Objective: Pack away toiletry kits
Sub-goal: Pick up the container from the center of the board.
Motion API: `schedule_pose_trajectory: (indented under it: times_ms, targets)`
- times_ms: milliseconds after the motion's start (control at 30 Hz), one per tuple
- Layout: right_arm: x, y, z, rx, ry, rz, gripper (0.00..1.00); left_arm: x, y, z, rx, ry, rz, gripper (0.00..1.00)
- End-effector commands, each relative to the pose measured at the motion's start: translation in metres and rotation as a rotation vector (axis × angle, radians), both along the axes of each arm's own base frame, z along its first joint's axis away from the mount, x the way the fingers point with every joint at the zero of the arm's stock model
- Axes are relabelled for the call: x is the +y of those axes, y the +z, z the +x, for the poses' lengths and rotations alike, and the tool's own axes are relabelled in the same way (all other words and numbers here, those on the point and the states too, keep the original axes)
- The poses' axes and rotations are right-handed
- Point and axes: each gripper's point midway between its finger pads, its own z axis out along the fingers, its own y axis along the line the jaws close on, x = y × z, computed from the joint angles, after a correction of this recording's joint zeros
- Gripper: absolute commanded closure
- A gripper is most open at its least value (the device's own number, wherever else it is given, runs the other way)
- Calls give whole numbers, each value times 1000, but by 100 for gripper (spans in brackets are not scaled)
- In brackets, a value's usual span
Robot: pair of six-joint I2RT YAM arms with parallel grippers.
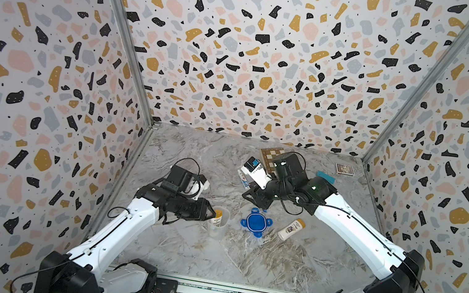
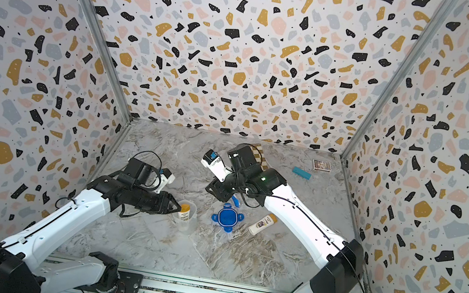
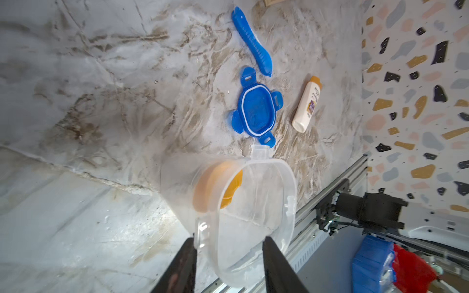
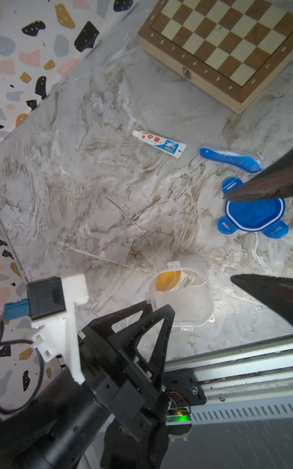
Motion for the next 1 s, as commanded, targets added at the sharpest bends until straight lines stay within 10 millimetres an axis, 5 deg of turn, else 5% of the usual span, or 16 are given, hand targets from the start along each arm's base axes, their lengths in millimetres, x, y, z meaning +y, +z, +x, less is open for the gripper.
schedule_pose_trajectory:
  times_ms: [0, 167, 733, 967]
  targets:
    - [3, 13, -7, 13, 15, 81, 52, 12, 0, 9, -45, 33, 132, 58]
    - [-7, 12, -5, 18, 17, 102, 52, 2, -2, 13, -53, 12, 169, 59]
    - [-24, 1, 6, 43, -8, 126, 52, 1, -15, 24, -39, 39, 204, 97]
    - [-28, -16, 45, 58, -115, 129, 47, 19, 0, 38, -104, 54, 330, 100]
